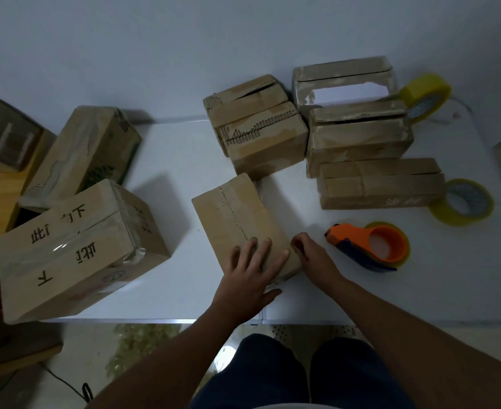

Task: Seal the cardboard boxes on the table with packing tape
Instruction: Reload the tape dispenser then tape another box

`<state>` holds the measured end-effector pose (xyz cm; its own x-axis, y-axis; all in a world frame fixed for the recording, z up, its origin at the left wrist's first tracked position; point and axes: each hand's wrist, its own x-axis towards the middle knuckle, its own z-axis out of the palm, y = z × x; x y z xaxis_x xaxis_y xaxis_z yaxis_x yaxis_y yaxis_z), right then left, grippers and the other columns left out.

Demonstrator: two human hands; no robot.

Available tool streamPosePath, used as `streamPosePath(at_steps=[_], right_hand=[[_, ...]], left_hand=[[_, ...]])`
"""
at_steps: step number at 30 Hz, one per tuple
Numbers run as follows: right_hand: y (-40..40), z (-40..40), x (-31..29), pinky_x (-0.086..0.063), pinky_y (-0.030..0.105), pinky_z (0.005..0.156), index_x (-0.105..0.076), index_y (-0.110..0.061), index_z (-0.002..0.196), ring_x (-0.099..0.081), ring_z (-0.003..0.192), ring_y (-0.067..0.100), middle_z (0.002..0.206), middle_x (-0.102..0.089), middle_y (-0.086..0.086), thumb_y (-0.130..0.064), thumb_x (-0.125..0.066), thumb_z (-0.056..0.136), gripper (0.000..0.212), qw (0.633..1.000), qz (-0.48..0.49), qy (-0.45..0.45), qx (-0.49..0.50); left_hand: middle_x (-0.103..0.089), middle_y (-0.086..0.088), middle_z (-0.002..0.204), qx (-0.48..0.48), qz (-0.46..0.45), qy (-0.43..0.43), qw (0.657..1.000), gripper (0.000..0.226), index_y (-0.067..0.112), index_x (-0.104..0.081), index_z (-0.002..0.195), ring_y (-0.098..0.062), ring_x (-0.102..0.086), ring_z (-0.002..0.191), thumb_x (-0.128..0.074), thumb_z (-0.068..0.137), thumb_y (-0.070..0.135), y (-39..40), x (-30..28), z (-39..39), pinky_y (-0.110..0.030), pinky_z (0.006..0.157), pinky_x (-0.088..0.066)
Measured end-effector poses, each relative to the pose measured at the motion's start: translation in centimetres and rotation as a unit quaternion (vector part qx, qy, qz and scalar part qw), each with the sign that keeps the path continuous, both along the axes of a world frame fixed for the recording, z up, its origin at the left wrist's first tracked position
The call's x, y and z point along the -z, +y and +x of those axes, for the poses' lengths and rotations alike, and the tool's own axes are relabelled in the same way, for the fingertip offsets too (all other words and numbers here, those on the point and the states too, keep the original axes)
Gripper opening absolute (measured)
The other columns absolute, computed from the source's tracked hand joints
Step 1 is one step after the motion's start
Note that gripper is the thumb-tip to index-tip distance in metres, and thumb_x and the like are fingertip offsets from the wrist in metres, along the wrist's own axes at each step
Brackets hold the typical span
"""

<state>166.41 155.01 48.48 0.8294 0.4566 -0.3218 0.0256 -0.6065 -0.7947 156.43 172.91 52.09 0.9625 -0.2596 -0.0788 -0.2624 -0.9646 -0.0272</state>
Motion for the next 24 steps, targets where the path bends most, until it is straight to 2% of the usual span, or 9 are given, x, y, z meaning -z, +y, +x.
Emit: streamPosePath(at_steps=[3, 7, 11, 13, 16, 18, 19, 21, 24], right_hand=[[-0.6, -0.3, 0.5, -0.049, 0.037, 0.079, -0.051, -0.015, 0.118, -0.056, 0.095, 0.021, 0.114, -0.056, 0.007, -0.003, -0.046, 0.095, 0.026, 0.997, -0.054, -0.004, -0.056], [-3.0, -2.7, -0.2, -0.044, 0.019, 0.08, -0.057, -0.013, 0.126, -0.055, 0.095, 0.01, 0.117, -0.061, 0.006, 0.014, -0.044, 0.086, 0.05, 0.994, -0.034, -0.104, -0.009], [-2.8, -4.6, -2.2, -0.044, 0.027, 0.099, -0.058, -0.007, 0.13, -0.059, 0.109, 0.02, 0.124, -0.063, 0.009, -0.006, -0.034, 0.089, 0.048, 0.986, -0.008, -0.164, 0.005], [-1.8, -4.7, -2.7, -0.033, 0.029, 0.107, -0.049, 0.0, 0.137, -0.055, 0.122, 0.028, 0.133, -0.057, 0.017, -0.001, -0.039, 0.09, 0.048, 0.987, -0.041, -0.155, -0.022], [-1.1, -4.0, -3.9, -0.021, 0.02, 0.11, -0.023, -0.005, 0.15, -0.039, 0.139, 0.026, 0.153, -0.035, 0.014, 0.009, -0.045, 0.091, 0.064, 0.991, -0.055, -0.095, -0.078], [-1.1, -3.0, -4.8, -0.028, 0.019, 0.105, -0.009, -0.015, 0.154, -0.042, 0.135, 0.024, 0.155, -0.032, 0.011, 0.009, -0.042, 0.092, 0.075, 0.989, -0.073, -0.033, -0.122], [-1.2, -2.4, -5.1, -0.035, 0.021, 0.098, -0.005, -0.02, 0.155, -0.049, 0.126, 0.024, 0.151, -0.038, 0.013, 0.01, -0.042, 0.092, 0.079, 0.988, -0.08, -0.009, -0.135], [-2.0, -1.3, -5.5, -0.044, 0.026, 0.088, -0.009, -0.026, 0.155, -0.056, 0.112, 0.021, 0.142, -0.05, 0.012, 0.007, -0.044, 0.093, 0.079, 0.984, -0.097, 0.003, -0.148], [-4.1, -0.2, -5.8, -0.044, 0.028, 0.098, -0.034, -0.024, 0.148, -0.051, 0.124, 0.015, 0.141, -0.052, 0.0, -0.015, -0.057, 0.095, 0.058, 0.977, -0.117, -0.02, -0.179]], left_hand=[[-0.039, -0.014, 0.152, -0.006, -0.003, 0.017, 1.0, 0.078, 0.032, -0.032, 0.153, -0.04, -0.042, 0.134, -0.05, 0.087, 0.07, 0.1, -0.1, 0.1, -0.057, 0.104, -0.039], [-0.04, -0.014, 0.152, -0.006, -0.008, 0.017, 1.0, 0.078, 0.032, -0.033, 0.152, -0.039, -0.042, 0.134, -0.049, 0.087, 0.07, 0.2, -0.2, 0.0, -0.057, 0.102, -0.039], [-0.04, -0.014, 0.151, -0.007, -0.012, 0.012, 1.0, 0.078, 0.032, -0.033, 0.152, -0.04, -0.042, 0.133, -0.048, 0.086, 0.071, 0.1, -0.1, 0.0, -0.057, 0.102, -0.039], [-0.041, -0.014, 0.151, -0.009, -0.012, 0.013, 1.0, 0.079, 0.031, -0.034, 0.152, -0.04, -0.042, 0.133, -0.05, 0.086, 0.071, 0.1, -0.1, 0.0, -0.057, 0.102, -0.039], [-0.041, -0.015, 0.15, -0.024, -0.008, 0.015, 1.0, 0.079, 0.03, -0.035, 0.152, -0.04, -0.043, 0.132, -0.052, 0.085, 0.069, -0.1, -0.3, 0.2, -0.056, 0.101, -0.039], [-0.042, -0.015, 0.15, -0.027, -0.005, 0.018, 0.999, 0.08, 0.03, -0.035, 0.152, -0.041, -0.043, 0.131, -0.052, 0.085, 0.069, -0.1, -0.4, 0.2, -0.056, 0.101, -0.039], [-0.042, -0.015, 0.15, -0.024, -0.004, 0.019, 1.0, 0.08, 0.03, -0.035, 0.152, -0.041, -0.043, 0.131, -0.052, 0.085, 0.069, -0.1, -0.4, 0.2, -0.056, 0.101, -0.039], [-0.042, -0.015, 0.15, -0.017, -0.006, 0.022, 1.0, 0.08, 0.03, -0.036, 0.152, -0.041, -0.043, 0.131, -0.053, 0.084, 0.07, 0.0, -0.4, 0.1, -0.056, 0.1, -0.04], [-0.041, -0.014, 0.15, -0.004, -0.01, 0.016, 1.0, 0.079, 0.031, -0.036, 0.152, -0.041, -0.042, 0.132, -0.052, 0.084, 0.07, 0.2, -0.5, 0.1, -0.056, 0.101, -0.04]])
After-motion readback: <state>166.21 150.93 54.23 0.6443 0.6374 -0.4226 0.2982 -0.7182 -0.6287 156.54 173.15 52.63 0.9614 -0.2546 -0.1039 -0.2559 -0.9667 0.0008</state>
